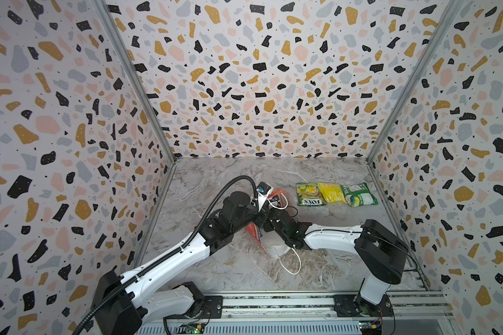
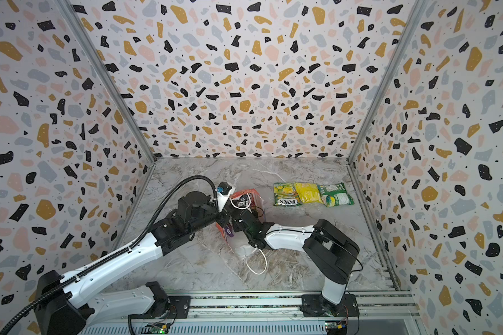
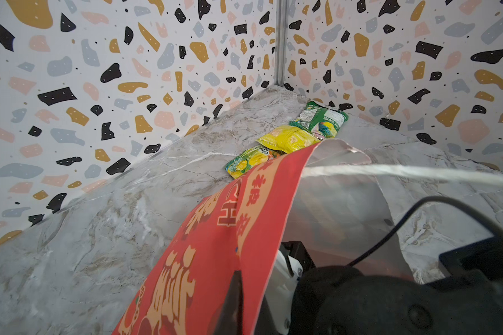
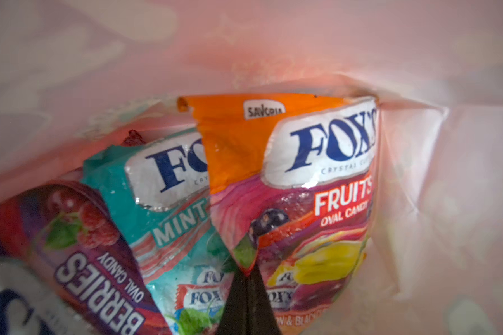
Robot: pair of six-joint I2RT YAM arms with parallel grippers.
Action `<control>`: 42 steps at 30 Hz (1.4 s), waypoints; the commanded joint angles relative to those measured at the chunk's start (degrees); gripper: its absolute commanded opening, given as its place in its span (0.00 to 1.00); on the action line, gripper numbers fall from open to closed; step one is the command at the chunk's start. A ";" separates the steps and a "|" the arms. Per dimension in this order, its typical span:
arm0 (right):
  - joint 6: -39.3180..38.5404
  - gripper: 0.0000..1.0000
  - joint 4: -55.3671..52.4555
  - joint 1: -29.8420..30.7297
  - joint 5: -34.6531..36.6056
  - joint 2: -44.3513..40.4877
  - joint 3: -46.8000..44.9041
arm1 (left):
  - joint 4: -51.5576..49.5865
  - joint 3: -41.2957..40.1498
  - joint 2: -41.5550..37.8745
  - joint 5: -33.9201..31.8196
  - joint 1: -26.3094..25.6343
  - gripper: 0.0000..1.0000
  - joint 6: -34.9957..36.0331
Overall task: Take the snacks out of the paper bag
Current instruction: Pick up the snack from the paper bag.
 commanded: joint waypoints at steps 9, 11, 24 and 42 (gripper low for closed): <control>-6.94 0.00 6.05 4.61 -0.30 -11.08 -5.19 | 2.52 -0.37 -1.26 -3.59 -0.42 0.00 -0.44; -8.10 0.00 7.12 5.21 -1.01 -12.49 -6.72 | 2.57 -0.30 -1.53 -4.15 -0.46 0.00 -0.42; -15.73 0.00 11.17 7.23 -4.24 -12.89 -10.46 | 2.13 1.31 -1.32 -4.62 -0.46 0.00 -0.25; -23.22 0.00 14.22 8.99 -7.99 -25.59 -18.27 | 1.62 2.56 0.29 -12.48 -0.42 0.00 -1.41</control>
